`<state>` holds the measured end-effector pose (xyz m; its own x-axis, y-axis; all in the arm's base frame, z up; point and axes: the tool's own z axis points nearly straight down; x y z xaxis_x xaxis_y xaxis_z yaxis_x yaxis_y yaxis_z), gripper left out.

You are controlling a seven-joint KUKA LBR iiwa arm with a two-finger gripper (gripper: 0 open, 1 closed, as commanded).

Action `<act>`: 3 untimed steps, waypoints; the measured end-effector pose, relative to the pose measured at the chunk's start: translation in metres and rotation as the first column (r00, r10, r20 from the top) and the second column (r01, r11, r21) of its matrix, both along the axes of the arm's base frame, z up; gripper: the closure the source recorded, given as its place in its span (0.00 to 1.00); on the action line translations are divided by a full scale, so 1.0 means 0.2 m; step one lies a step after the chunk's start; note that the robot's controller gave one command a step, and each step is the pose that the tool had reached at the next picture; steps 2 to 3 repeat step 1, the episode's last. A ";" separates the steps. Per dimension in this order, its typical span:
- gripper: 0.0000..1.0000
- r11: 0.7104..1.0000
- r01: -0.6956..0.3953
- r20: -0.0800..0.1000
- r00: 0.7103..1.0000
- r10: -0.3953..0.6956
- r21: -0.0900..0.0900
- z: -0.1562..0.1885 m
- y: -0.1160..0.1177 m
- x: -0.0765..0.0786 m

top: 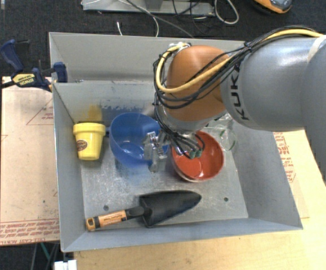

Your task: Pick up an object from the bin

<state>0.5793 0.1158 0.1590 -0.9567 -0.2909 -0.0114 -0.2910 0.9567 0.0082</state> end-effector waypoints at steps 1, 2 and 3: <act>1.00 1.000 -0.014 0.005 1.000 0.014 0.000 0.00 -0.01 -0.02; 1.00 1.000 -0.014 0.005 1.000 0.014 0.000 0.00 -0.01 -0.02; 1.00 1.000 -0.014 0.005 1.000 0.014 0.000 0.00 -0.01 -0.02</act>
Offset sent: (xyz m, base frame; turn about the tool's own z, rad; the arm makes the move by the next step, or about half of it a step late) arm -0.0593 0.0436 0.0107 -0.3879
